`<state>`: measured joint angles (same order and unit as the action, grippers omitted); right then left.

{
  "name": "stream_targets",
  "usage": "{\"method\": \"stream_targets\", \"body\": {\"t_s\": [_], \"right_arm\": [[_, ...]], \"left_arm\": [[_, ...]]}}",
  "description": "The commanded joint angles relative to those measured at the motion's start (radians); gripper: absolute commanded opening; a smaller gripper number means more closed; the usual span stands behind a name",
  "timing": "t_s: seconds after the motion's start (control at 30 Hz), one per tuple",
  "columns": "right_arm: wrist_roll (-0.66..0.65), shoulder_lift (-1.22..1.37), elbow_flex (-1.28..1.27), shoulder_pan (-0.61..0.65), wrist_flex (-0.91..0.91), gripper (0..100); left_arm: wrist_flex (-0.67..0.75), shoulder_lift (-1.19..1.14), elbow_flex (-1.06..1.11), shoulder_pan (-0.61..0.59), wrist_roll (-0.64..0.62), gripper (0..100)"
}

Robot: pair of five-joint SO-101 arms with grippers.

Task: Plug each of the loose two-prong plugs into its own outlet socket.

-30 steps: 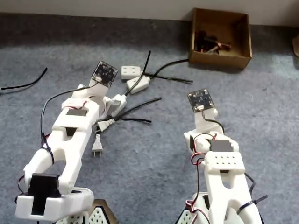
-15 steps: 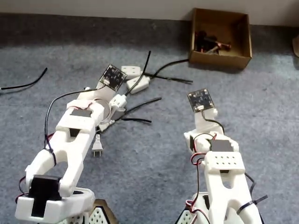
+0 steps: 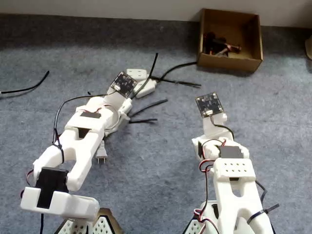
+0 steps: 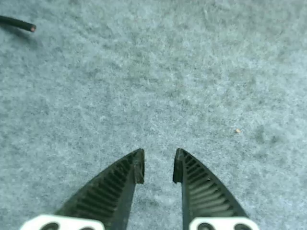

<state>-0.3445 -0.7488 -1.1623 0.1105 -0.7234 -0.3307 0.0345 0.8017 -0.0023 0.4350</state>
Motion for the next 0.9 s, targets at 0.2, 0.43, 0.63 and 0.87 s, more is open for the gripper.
{"method": "stream_targets", "body": {"t_s": [0.2,0.43,0.63,0.87], "right_arm": [[-0.014,-0.025,0.004,-0.010,0.018,10.9],[-0.014,-0.025,0.004,-0.010,0.018,10.9],[-0.014,-0.025,0.004,-0.010,0.018,10.9],[-0.014,-0.025,0.004,-0.010,0.018,10.9]], "left_arm": [[-0.002,0.005,-0.048,-0.007,0.006,18],[-0.005,0.013,-0.048,-0.004,0.006,16],[-0.006,0.013,-0.045,-0.002,0.006,4],[-0.006,0.010,-0.047,-0.001,0.006,4]]}}
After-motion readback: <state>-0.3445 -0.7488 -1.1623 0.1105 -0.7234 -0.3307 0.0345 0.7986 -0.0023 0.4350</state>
